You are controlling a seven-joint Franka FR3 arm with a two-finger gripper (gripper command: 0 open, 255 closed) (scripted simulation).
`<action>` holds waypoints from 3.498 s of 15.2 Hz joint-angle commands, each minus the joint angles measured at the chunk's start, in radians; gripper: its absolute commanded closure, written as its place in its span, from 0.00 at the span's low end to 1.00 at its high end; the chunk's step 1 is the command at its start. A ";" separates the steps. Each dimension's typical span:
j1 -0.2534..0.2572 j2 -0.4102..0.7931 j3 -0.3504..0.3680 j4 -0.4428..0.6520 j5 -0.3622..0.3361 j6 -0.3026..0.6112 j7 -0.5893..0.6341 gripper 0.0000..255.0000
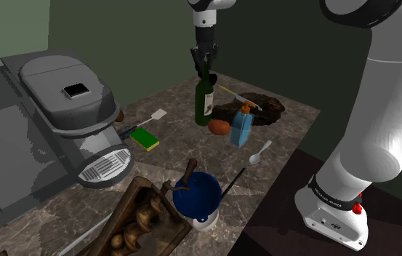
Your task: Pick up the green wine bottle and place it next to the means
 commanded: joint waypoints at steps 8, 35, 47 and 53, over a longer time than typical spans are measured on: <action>-0.001 -0.002 -0.001 0.116 -0.001 -0.117 0.001 1.00; 0.270 -0.062 0.170 0.123 -0.001 -0.172 0.442 1.00; 0.450 0.102 0.262 0.352 -0.028 -0.226 0.706 1.00; 0.458 0.100 0.265 0.281 -0.028 -0.157 0.717 1.00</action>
